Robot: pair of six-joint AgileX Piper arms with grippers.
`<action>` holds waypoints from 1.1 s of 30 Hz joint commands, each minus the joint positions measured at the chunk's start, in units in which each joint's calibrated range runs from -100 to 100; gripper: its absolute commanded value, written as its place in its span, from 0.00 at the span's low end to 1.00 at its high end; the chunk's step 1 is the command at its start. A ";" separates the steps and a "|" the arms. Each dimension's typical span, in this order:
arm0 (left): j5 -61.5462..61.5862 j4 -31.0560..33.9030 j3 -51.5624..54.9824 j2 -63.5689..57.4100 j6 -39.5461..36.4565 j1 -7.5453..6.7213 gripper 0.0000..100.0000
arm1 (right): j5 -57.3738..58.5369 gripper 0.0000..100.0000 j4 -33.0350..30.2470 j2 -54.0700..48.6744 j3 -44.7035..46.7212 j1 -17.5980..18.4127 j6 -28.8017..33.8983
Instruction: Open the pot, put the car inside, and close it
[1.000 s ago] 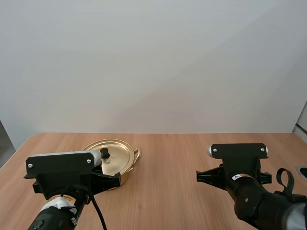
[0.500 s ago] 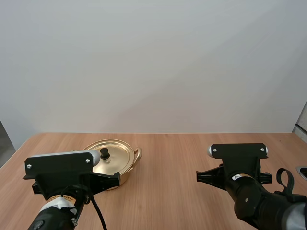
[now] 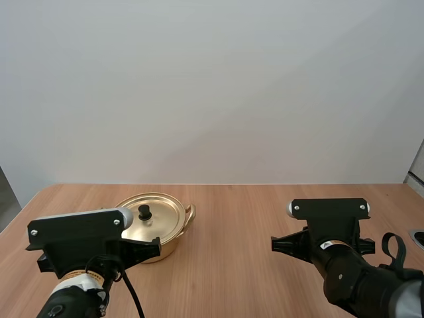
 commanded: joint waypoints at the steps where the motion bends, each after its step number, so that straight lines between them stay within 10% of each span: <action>1: 0.04 -0.71 0.00 -0.04 -1.49 -0.01 0.00 | -0.01 0.00 0.06 -0.04 0.00 0.02 0.03; 19: -0.29 -1.59 0.00 -0.04 -0.24 -0.01 0.00 | 0.16 0.00 0.05 -2.72 0.00 0.02 0.03; 33: -0.29 -1.59 0.00 -0.04 -0.24 -0.01 0.00 | 0.16 0.00 0.05 -43.07 0.00 0.02 0.03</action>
